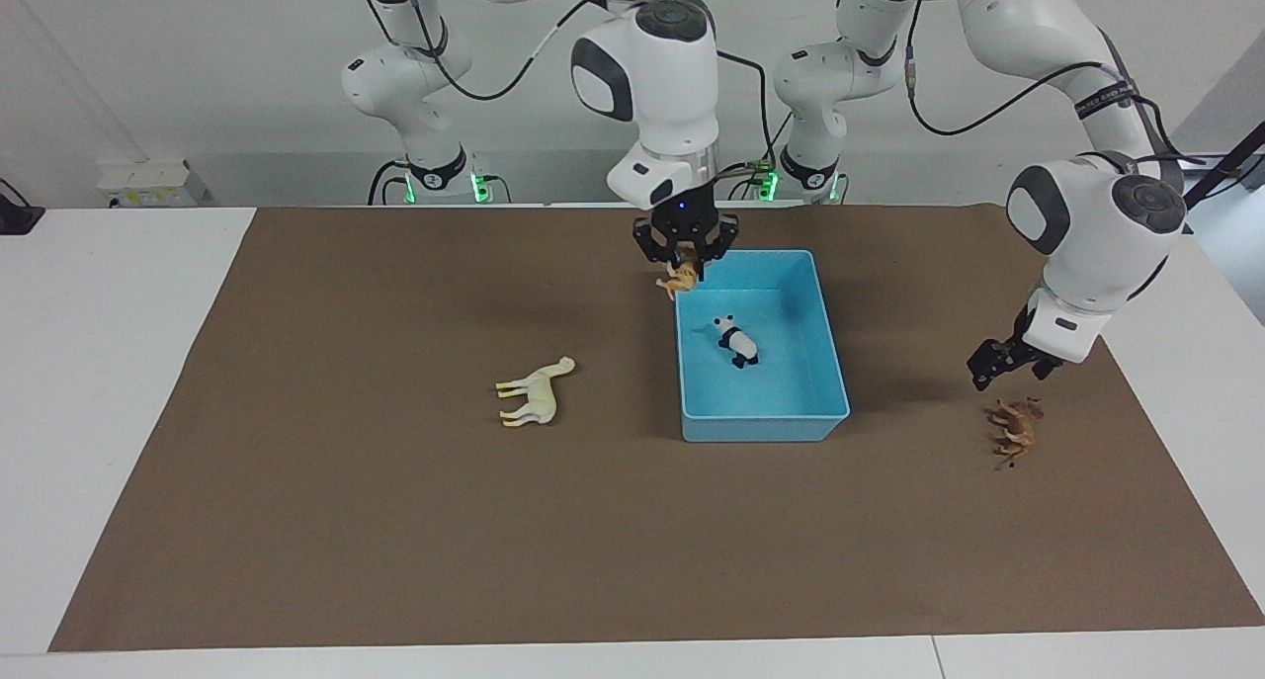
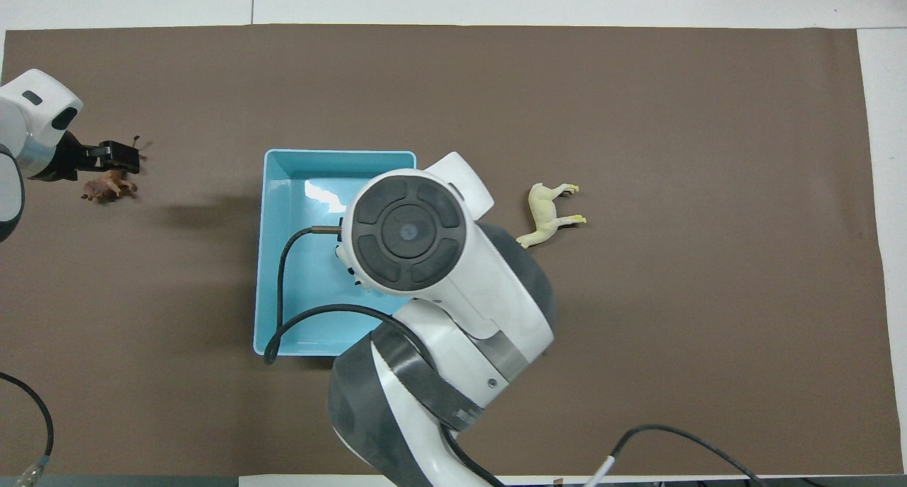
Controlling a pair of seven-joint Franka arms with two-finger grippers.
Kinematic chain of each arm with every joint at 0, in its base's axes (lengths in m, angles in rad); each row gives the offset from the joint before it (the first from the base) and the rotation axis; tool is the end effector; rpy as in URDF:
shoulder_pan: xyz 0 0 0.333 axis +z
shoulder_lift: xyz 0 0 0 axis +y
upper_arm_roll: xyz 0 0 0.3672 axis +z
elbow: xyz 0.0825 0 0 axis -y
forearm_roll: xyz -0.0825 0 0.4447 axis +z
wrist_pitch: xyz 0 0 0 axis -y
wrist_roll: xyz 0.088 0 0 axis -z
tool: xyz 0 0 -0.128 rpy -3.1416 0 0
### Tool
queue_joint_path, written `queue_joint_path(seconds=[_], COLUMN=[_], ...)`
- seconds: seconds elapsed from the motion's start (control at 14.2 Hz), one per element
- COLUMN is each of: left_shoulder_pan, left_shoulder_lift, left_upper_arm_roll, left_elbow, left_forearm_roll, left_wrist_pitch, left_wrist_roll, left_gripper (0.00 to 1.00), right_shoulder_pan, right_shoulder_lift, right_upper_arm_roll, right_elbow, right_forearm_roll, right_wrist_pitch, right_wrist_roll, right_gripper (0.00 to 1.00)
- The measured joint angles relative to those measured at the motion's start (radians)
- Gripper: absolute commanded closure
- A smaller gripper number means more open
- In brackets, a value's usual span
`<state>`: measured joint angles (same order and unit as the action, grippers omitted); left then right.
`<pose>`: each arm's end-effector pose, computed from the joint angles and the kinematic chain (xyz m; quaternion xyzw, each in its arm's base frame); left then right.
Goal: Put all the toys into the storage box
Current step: 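Place the tiger in the box with the right gripper while the left gripper reaches, then grasp the brown horse with the left gripper while the right gripper reaches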
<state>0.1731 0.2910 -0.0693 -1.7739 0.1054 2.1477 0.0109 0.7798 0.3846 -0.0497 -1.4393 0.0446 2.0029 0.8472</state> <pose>0.7085 0.0836 0.4032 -0.9983 -0.0214 -0.0398 0.0378 0.5709 0.5238 0.5010 -0.9939 0.0631 -0.0547 0.0719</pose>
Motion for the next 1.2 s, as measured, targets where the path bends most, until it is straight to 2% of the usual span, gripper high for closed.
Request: queue_joint_path(seconds=[0.21, 0.28, 0.35, 0.49, 0.85, 0.99, 1.2], left_shoulder_pan=[0.02, 0.028, 0.036, 0.049, 0.055, 0.055, 0.06], left_shoulder_lift=[0.096, 0.119, 0.137, 0.168, 0.208, 0.213, 0.215], left_upper_arm_roll=[-0.001, -0.001, -0.001, -0.001, -0.005, -0.006, -0.003], left_elbow=[0.059, 0.068, 0.072, 0.075, 0.072, 0.059, 0.026], left_forearm_roll=[0.052, 0.055, 0.056, 0.056, 0.056, 0.056, 0.056], left_wrist_pitch=[0.068, 0.09, 0.108, 0.16, 0.199, 0.213, 0.245], left_wrist_roll=[0.009, 0.025, 0.049, 0.078, 0.089, 0.091, 0.097], left_gripper=[0.0, 0.0, 0.0, 0.0, 0.0, 0.0, 0.0], right_shoulder_pan=[0.036, 0.041, 0.043, 0.049, 0.032, -0.042, -0.17], right_shoulder_lift=[0.181, 0.22, 0.244, 0.257, 0.226, 0.17, 0.12], right_upper_arm_roll=[-0.003, -0.003, -0.003, -0.004, -0.053, -0.068, -0.068], right_elbow=[0.148, 0.187, 0.215, 0.242, 0.303, 0.312, 0.272], right_forearm_roll=[0.0, 0.0, 0.0, 0.0, 0.0, -0.003, -0.003], right_wrist_pitch=[0.047, 0.048, 0.046, 0.018, -0.171, -0.227, -0.255], right_wrist_roll=[0.067, 0.083, 0.101, 0.135, 0.16, 0.124, -0.076], right_gripper=[1.0, 0.04, 0.0, 0.0, 0.0, 0.0, 0.0])
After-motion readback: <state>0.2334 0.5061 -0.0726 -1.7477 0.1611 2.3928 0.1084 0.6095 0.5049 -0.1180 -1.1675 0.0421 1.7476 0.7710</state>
